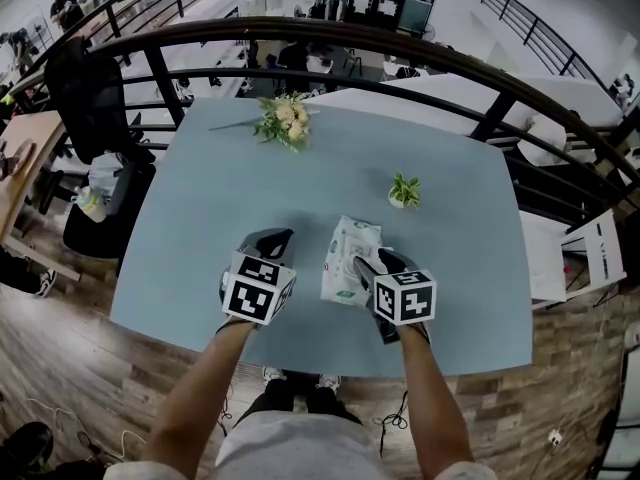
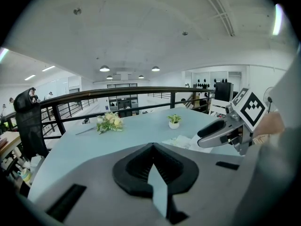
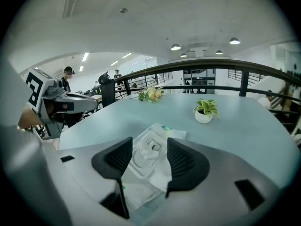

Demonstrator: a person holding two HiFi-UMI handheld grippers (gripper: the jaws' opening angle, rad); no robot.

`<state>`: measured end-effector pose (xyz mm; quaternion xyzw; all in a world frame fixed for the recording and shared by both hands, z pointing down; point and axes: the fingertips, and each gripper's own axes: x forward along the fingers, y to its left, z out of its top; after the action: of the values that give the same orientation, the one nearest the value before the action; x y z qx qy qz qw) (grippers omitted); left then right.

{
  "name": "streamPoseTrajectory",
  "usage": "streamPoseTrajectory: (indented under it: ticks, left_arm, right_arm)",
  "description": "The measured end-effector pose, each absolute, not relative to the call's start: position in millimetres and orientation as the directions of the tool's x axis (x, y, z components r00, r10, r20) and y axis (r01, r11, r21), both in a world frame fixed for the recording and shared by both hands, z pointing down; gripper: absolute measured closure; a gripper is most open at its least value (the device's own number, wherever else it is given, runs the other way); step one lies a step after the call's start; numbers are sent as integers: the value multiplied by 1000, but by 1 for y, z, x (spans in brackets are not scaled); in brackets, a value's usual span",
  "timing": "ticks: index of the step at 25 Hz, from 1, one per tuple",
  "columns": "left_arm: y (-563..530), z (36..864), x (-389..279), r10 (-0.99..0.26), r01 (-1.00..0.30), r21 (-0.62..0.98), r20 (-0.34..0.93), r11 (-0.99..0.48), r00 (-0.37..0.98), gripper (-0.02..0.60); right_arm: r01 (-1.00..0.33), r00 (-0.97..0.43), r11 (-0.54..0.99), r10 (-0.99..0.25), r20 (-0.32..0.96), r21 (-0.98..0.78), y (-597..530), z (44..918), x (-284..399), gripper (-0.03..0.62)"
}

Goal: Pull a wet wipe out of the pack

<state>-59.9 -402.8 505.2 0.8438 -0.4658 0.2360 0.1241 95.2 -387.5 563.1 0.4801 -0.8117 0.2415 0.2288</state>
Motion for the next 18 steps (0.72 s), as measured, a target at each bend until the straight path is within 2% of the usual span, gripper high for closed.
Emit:
streamPoseTrajectory:
  ticks: [4,18]
  left_arm:
    - [-404,511,-64,-725,-846,-11,522,-533,450,591]
    - [-400,524,-63,-709,-845,-6,548,-535,445,589]
  right_arm:
    - [-891,-433,416,-653,621,-183,-388,573,95,358]
    - [-884,-438,423,-606,664,-197,-385,590,94,418]
